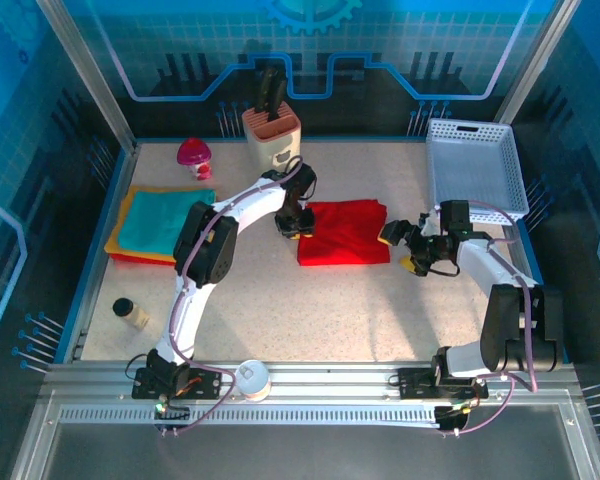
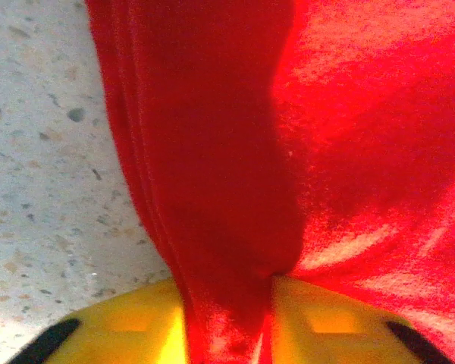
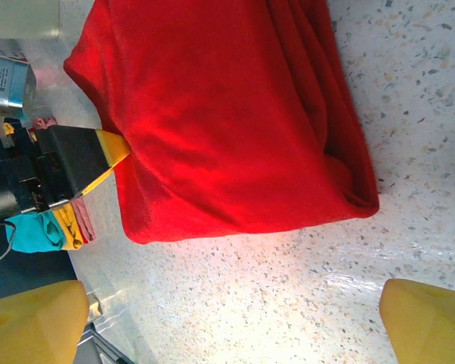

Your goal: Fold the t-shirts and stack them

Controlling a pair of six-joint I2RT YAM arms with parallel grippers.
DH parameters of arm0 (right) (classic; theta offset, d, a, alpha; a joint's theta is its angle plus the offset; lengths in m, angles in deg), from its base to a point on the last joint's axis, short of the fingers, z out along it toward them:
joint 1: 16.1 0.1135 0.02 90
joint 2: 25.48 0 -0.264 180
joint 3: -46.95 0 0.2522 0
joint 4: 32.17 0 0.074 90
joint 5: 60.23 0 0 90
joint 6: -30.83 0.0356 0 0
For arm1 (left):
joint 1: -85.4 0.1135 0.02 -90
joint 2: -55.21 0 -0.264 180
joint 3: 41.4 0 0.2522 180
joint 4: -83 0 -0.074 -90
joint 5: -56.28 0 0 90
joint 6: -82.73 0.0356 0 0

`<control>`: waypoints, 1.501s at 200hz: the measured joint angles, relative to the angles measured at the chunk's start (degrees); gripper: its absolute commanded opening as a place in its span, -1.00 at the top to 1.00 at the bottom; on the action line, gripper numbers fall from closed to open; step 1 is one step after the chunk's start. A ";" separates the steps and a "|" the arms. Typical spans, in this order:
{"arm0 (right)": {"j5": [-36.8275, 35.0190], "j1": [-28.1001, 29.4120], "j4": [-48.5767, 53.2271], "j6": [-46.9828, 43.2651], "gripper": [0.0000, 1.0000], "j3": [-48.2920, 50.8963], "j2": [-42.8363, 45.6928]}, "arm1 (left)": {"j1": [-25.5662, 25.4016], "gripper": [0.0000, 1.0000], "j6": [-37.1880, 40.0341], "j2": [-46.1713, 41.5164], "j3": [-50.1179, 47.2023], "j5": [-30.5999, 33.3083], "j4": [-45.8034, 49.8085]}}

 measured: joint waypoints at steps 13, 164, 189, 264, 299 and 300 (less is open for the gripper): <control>0.33 -0.22 0.04 0.00 -0.98 0.17 0.00 | -0.24 0.91 0.02 0.07 0.00 -0.39 -0.66; 2.51 -1.16 -0.87 -0.44 -0.95 2.12 0.00 | 0.72 1.00 13.57 -17.40 -9.07 12.85 8.41; 3.19 -1.16 -1.29 -0.44 -0.95 2.71 0.00 | 2.93 1.00 16.22 -23.23 -9.31 15.72 12.33; 5.29 -1.22 -2.64 -0.81 -0.93 2.73 -1.51 | 10.43 1.00 24.24 -36.02 -9.84 26.29 20.81; 5.51 -1.22 -2.62 -0.92 -0.93 2.73 -2.27 | 13.51 1.00 28.87 -39.95 -9.40 27.34 22.82; 5.49 -1.22 -2.62 -0.92 -0.93 2.73 -2.29 | 13.60 1.00 29.11 -40.09 -9.31 27.36 22.86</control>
